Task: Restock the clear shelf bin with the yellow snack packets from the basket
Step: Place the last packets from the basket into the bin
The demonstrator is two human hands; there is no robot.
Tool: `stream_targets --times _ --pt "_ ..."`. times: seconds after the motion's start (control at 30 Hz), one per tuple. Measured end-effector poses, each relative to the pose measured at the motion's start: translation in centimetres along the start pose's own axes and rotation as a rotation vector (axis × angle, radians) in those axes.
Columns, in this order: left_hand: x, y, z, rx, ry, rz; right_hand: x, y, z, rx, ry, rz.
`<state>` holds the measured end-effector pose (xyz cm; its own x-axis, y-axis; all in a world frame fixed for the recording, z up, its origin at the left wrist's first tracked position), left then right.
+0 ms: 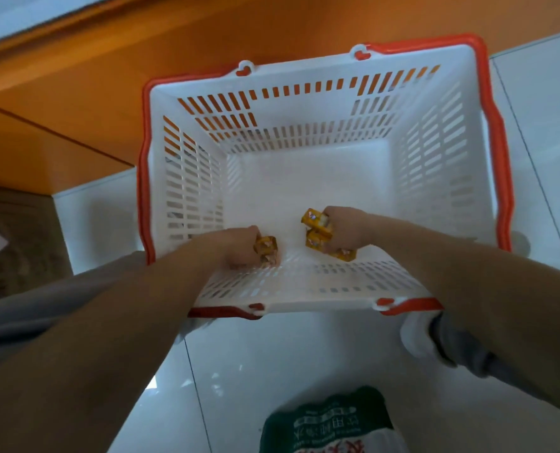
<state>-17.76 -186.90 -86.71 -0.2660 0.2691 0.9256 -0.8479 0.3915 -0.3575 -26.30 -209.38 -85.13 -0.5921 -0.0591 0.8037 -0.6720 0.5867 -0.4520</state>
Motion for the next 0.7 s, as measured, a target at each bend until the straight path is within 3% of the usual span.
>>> stream_targets --times 0.23,0.33,0.47,0.57,0.7 --pt "-1.0 0.5 -0.2 0.037 0.070 0.044 0.1 -0.4 1.4 -0.273 0.047 0.042" --pt "-0.3 -0.8 1.0 0.396 0.084 0.082 0.2 -0.8 1.5 -0.519 0.053 0.040" --pt "2.0 -4.2 4.3 0.869 0.148 0.366 1.4 -2.3 -0.1 -0.950 0.031 0.068" --pt "4.5 -6.9 6.6 1.209 0.196 0.419 3.4 -4.5 -2.1 -1.290 -0.060 0.115" --pt "9.5 -10.6 8.5 1.424 0.241 0.463 8.0 -8.6 -4.9 -1.409 -0.233 0.191"
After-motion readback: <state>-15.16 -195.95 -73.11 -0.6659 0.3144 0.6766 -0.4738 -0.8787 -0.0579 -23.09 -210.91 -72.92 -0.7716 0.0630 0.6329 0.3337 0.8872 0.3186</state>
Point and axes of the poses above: each hand's wrist, its own x-axis away from the middle knuckle, its own y-axis out of the palm, z = x × y, the point moved 2 cm from there along -x, towards the middle knuckle, and after that the axes turned 1 degree about z, right-handed, at the moved point
